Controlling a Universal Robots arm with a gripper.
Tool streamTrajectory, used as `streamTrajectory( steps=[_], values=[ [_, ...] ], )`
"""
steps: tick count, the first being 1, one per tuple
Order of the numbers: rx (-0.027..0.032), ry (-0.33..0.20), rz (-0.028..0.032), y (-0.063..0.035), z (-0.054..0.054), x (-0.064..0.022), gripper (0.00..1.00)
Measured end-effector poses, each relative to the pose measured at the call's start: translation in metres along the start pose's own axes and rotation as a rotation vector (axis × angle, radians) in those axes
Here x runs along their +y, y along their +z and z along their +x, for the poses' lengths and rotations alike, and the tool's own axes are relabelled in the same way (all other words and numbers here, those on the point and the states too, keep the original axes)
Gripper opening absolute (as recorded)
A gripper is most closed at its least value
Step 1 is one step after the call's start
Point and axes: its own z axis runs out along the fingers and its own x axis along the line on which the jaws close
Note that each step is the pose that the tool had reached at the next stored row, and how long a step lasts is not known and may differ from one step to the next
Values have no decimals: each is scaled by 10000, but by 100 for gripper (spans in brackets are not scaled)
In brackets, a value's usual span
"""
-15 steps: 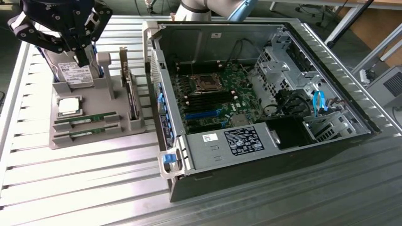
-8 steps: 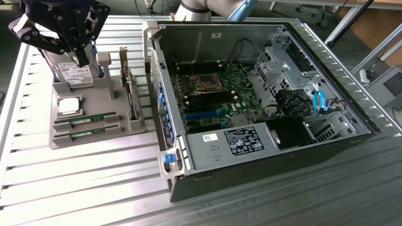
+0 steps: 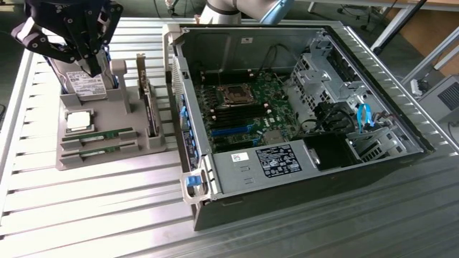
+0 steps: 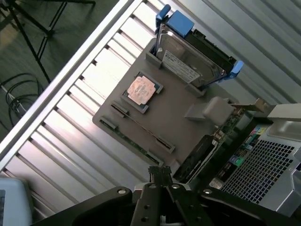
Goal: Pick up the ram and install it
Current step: 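Pick up the ram and move it above insertion slot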
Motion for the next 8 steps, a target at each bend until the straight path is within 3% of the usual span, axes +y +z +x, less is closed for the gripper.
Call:
streamTrajectory(
  steps=[8],
  values=[
    [61,-1295,-25,0,0,0,9]
  ],
)
